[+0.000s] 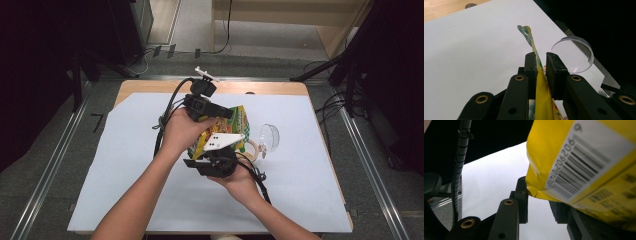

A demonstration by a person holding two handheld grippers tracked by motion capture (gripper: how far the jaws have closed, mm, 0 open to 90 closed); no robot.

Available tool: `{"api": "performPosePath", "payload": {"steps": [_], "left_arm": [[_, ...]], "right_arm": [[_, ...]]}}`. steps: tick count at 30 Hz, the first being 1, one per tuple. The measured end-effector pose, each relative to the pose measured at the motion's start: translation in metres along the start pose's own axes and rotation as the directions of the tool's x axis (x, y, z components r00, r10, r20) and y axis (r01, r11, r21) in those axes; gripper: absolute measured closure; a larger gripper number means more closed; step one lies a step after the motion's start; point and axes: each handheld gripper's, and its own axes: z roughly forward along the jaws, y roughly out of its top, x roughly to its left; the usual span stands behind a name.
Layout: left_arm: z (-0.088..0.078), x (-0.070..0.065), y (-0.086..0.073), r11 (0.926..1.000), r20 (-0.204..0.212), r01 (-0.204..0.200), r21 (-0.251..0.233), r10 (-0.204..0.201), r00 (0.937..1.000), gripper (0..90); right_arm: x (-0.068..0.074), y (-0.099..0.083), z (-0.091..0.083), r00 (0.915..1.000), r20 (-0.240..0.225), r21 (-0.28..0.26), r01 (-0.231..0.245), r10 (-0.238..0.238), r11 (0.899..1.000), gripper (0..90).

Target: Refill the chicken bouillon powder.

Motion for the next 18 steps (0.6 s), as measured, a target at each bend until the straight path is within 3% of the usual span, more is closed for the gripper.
{"api": "performPosePath", "payload": {"steps": [18], "left_arm": [[0.0007, -0.0027, -0.001, 1.0, 0.001, -0.006, 0.007, 0.006, 1.0, 79.4]], "right_arm": [[0.0023, -0.0015, -0.0017, 1.0, -0.001, 0.0, 0.001, -0.001, 1.0, 71.9]]}}
